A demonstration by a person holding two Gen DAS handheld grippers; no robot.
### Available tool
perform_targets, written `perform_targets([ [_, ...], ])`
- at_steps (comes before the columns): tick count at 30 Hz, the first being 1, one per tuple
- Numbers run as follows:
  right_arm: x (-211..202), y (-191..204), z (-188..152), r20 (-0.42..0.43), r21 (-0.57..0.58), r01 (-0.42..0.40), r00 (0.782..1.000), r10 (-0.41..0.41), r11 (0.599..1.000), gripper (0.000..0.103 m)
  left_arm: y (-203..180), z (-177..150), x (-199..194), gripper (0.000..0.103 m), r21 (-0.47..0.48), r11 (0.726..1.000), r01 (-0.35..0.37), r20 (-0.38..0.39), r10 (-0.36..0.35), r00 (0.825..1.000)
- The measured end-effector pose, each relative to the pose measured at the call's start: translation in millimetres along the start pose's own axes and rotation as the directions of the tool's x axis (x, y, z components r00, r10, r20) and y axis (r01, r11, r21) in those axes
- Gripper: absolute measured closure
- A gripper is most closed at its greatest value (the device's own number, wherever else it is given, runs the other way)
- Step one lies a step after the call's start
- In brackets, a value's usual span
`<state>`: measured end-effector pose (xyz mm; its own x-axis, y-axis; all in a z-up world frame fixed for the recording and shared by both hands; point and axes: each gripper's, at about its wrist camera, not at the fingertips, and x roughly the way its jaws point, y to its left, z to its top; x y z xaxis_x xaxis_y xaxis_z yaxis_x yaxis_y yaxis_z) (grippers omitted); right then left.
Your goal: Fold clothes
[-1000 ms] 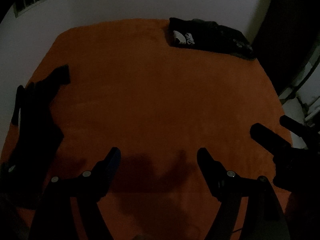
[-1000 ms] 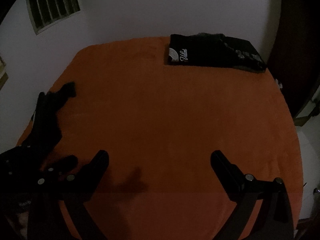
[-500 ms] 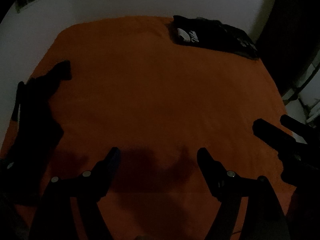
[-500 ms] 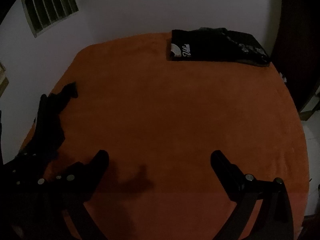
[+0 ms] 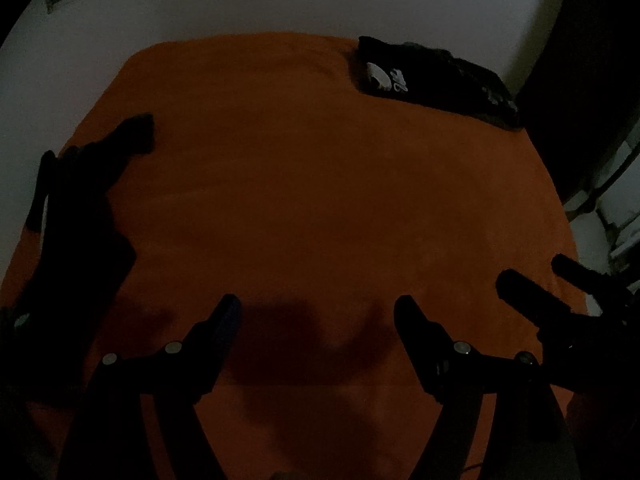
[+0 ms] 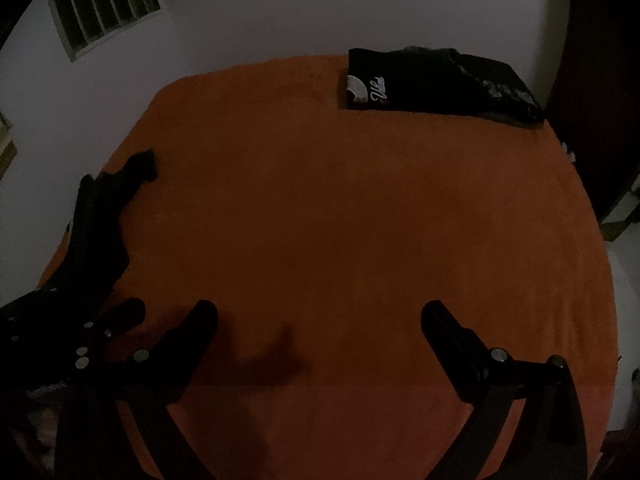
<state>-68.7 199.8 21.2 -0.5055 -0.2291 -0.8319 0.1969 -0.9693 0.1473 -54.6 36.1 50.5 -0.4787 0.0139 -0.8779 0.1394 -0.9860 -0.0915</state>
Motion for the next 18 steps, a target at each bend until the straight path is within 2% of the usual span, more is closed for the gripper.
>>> perform_targets([
  [6, 2, 5, -5, -0.019, -0.002, -0.015, 1.0, 0.015, 1.0, 0.001, -3, -10, -10, 0.024, 0.023, 1.0, -0.017, 0.067, 0.015, 0.998],
  [18, 3, -2, -12, -0.044, 0.008, 0.002, 0.999, -0.001, 1.0, 0.001, -3, -19, -11, 0.024, 0.024, 0.999, 0.031, 0.051, -0.032, 0.998],
])
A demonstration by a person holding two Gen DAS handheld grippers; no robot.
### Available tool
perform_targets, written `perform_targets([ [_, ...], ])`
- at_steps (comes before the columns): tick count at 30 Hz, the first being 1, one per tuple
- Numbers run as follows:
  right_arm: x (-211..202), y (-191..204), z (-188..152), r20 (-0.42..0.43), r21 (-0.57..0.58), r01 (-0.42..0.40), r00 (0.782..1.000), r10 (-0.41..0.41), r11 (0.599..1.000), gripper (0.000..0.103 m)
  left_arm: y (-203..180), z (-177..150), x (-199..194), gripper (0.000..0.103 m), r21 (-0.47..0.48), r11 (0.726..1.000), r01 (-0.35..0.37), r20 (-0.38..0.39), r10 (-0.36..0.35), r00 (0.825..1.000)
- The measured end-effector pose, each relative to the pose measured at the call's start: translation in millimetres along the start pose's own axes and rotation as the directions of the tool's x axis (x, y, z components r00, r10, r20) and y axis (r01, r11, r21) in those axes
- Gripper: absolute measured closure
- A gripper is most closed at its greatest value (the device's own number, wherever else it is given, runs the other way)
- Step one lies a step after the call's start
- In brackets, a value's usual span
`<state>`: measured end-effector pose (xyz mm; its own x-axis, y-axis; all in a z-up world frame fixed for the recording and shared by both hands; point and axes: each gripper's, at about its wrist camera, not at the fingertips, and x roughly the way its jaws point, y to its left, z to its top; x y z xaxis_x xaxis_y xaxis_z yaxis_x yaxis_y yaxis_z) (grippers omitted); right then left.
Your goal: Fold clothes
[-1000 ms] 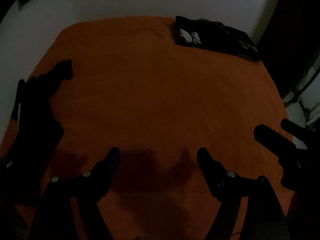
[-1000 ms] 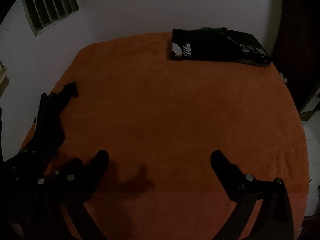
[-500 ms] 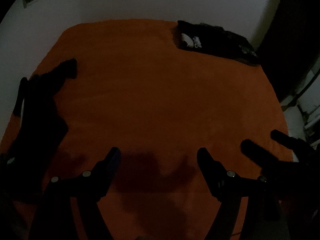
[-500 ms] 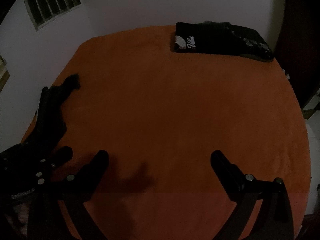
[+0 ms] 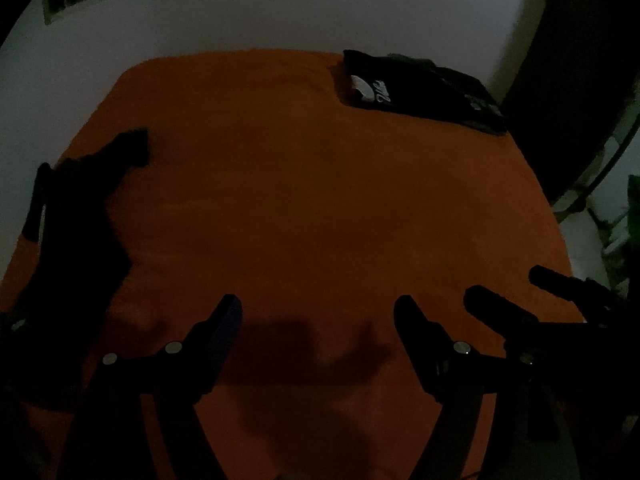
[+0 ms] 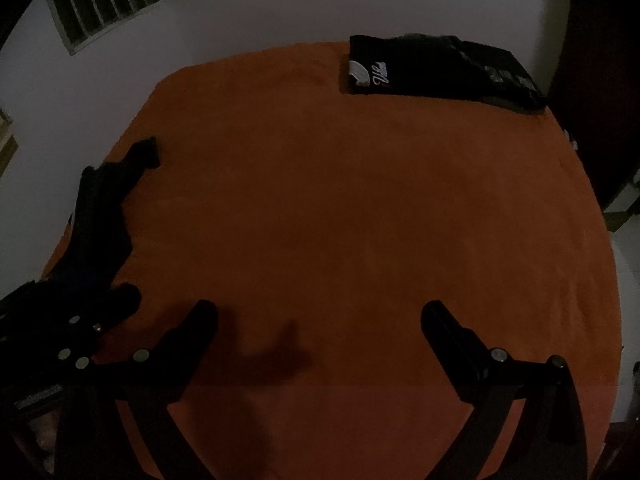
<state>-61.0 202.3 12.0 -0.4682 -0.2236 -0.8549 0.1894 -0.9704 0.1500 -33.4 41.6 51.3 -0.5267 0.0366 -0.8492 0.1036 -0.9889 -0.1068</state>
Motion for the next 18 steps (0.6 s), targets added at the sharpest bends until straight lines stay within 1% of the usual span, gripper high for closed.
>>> perform_targets([
  [7, -1, -4, -4, -0.01, 0.008, 0.012, 1.0, -0.011, 1.0, 0.001, -3, -5, -3, 0.024, 0.007, 1.0, -0.003, 0.001, 0.003, 1.0],
  [18, 1, -8, -4, -0.02, 0.005, 0.027, 0.999, -0.027, 1.0, 0.001, -3, 1, 7, 0.024, 0.006, 1.0, 0.008, -0.021, -0.007, 1.0],
])
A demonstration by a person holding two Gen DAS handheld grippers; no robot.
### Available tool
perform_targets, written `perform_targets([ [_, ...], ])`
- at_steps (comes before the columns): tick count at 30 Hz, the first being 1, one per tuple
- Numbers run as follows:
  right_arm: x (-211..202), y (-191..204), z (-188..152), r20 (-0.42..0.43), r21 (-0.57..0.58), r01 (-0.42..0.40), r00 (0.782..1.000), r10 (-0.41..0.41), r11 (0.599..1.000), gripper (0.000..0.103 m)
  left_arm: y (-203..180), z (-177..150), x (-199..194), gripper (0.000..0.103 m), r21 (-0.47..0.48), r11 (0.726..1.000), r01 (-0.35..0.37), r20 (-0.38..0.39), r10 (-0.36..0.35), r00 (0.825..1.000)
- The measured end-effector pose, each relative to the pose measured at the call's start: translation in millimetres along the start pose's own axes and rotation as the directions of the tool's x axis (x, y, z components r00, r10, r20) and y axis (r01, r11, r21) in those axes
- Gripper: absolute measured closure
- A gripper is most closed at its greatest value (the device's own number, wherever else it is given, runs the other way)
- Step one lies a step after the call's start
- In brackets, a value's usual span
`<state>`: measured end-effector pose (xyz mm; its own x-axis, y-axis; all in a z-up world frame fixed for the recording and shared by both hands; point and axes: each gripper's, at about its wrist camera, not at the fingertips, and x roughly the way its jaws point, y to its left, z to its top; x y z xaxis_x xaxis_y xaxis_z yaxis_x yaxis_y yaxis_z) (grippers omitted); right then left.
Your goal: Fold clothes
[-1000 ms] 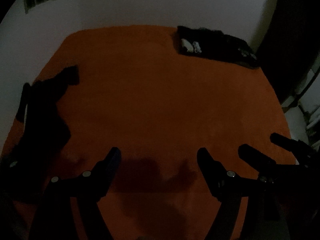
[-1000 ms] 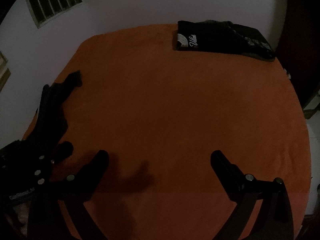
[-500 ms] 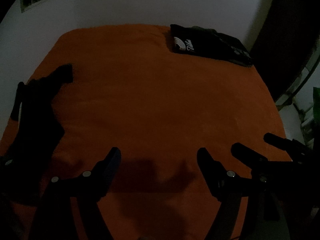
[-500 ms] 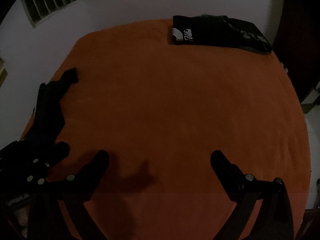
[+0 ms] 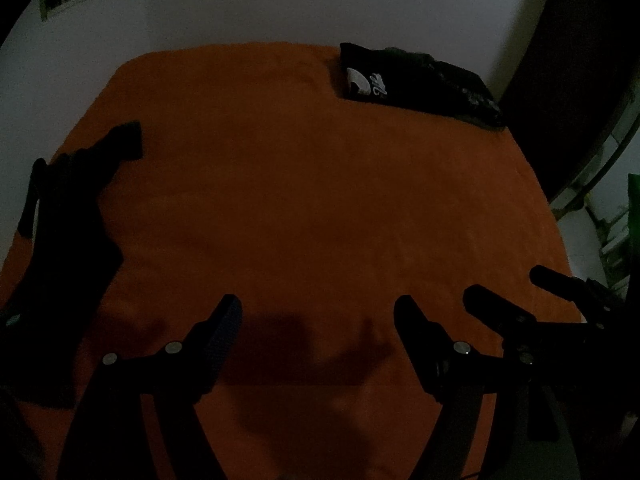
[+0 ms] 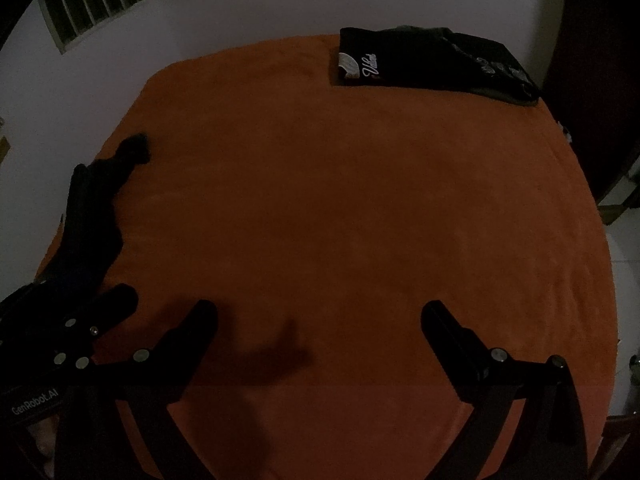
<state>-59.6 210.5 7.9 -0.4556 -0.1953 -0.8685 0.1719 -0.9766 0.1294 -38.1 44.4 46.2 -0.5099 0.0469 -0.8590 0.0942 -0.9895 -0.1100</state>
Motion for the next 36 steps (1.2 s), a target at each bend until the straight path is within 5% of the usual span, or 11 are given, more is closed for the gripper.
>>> perform_targets([
  [36, 0, -3, -5, 0.004, -0.006, 0.017, 1.0, -0.017, 1.0, 0.001, -7, 2, 5, 0.024, 0.031, 0.999, 0.011, -0.012, -0.01, 1.0],
])
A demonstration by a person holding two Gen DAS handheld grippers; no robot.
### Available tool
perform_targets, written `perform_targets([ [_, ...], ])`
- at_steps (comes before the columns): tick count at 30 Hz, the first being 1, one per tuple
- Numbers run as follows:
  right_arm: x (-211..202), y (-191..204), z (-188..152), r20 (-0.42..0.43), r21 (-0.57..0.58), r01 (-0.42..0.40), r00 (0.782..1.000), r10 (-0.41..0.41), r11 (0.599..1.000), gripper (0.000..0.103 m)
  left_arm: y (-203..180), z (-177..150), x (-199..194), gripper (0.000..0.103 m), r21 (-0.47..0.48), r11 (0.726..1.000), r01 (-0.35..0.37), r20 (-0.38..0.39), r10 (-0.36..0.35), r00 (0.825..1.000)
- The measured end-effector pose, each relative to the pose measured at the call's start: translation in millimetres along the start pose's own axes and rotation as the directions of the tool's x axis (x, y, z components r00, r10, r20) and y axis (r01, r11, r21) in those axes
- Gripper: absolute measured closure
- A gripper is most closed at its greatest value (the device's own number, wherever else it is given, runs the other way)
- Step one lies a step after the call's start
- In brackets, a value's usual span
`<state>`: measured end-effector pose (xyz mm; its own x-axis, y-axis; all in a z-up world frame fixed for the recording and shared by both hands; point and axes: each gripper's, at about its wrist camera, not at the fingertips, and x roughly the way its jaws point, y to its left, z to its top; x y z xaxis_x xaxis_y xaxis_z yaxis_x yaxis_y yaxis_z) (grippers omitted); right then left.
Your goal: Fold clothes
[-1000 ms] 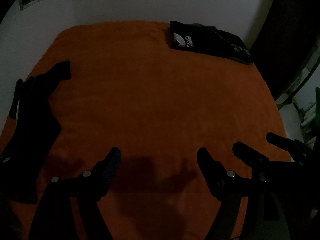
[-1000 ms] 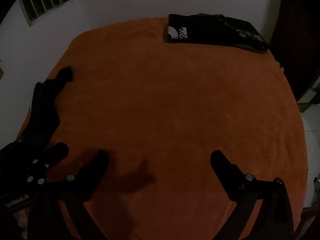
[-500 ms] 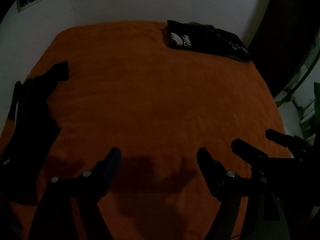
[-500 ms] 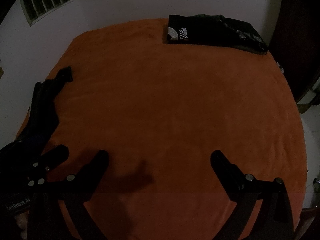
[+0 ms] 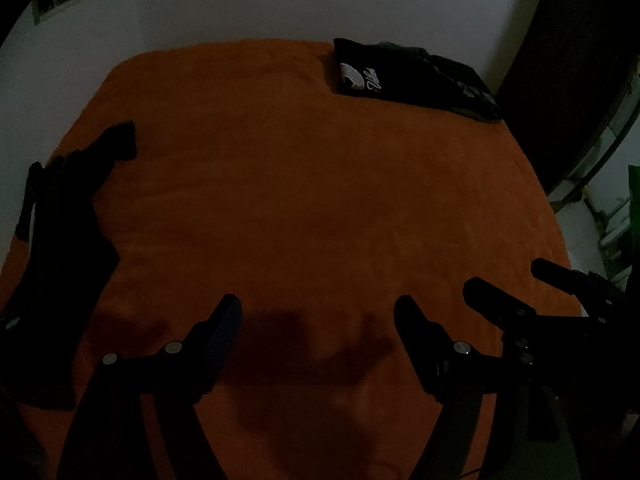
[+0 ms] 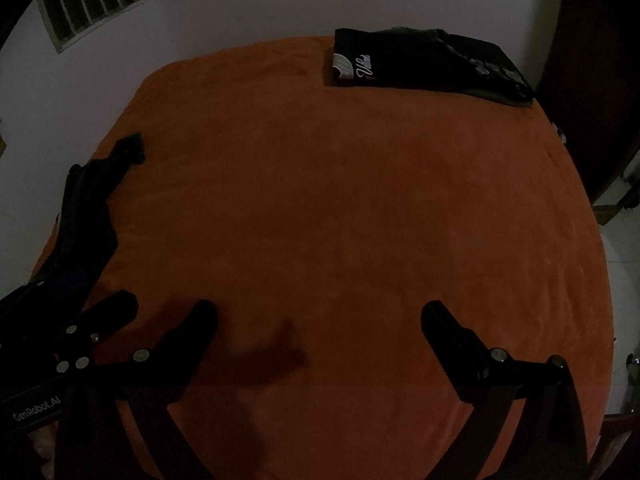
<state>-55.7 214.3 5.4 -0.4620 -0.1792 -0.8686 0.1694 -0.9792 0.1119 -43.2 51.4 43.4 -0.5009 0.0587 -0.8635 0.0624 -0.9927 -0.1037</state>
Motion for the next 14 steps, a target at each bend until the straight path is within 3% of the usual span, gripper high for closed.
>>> perform_targets([
  [14, 0, -3, 0, -0.002, -0.002, -0.009, 1.0, 0.009, 1.0, 0.001, -1, 14, 12, 0.024, 0.009, 1.0, 0.011, -0.013, -0.011, 1.0],
])
